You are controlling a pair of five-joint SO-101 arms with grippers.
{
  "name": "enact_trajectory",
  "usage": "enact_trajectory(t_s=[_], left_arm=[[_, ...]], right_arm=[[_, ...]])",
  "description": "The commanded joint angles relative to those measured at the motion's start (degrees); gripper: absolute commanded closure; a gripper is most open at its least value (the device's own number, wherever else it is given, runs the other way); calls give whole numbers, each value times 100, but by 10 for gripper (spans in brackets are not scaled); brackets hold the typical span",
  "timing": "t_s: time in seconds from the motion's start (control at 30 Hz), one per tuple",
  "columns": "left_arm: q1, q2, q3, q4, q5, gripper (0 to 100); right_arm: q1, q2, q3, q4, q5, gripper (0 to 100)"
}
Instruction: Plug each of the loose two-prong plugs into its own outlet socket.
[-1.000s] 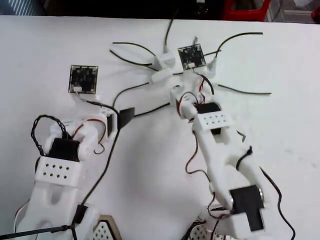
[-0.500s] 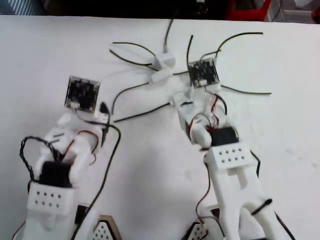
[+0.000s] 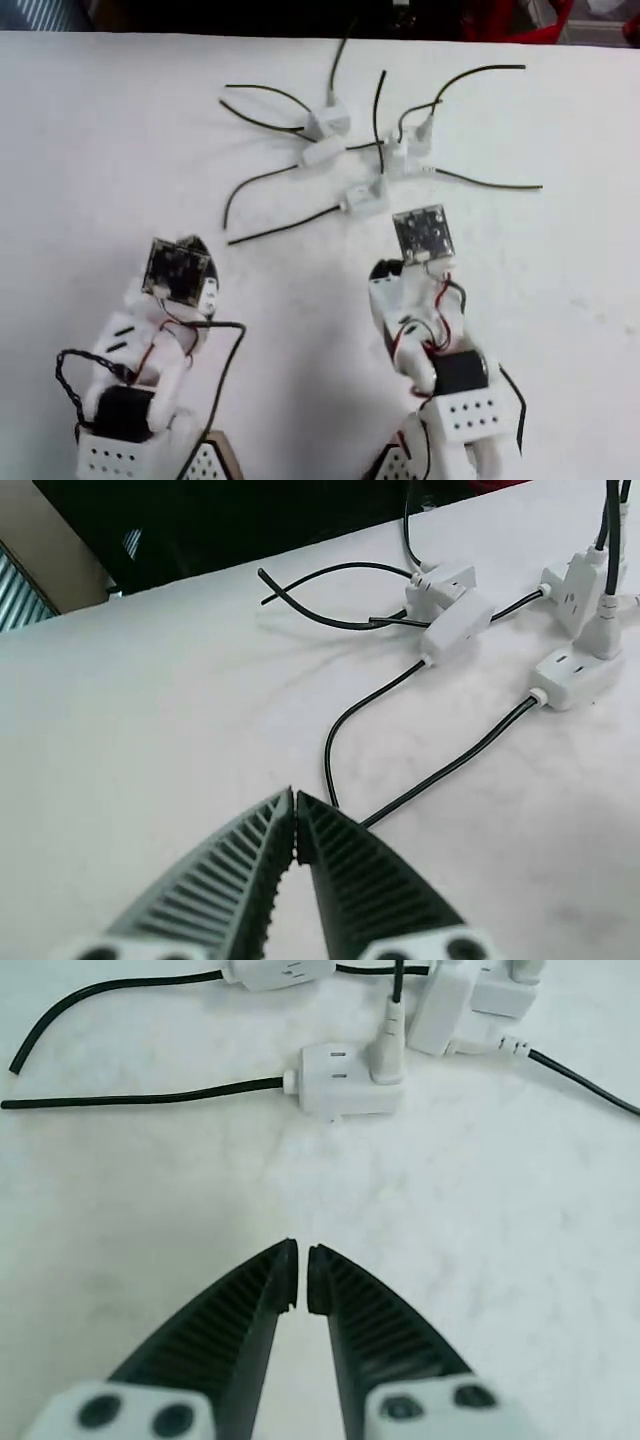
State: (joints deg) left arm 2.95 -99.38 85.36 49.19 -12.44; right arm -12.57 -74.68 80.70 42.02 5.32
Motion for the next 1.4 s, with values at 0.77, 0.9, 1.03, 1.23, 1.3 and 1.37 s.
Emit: enact_trajectory(t_s=[0.77,0.9,1.03,1.23,1.3,1.37], left_arm=[[-224,-462,1160,1969,-308,974],[-207,-462,1160,2330,-308,975],[-189,-462,1160,2400,-290,975],[-189,-462,1160,2400,-290,975],[-189,-462,1160,2400,-290,975],[-189,-462,1160,2400,-290,975]], right_arm=[[356,-2756,1618,3046,-26,980],[347,-2774,1618,3029,-18,980],[347,-2774,1618,3029,-9,980],[338,-2774,1618,3029,-9,980],[338,-2774,1618,3029,-9,980],[347,-2774,1618,3029,-9,980]])
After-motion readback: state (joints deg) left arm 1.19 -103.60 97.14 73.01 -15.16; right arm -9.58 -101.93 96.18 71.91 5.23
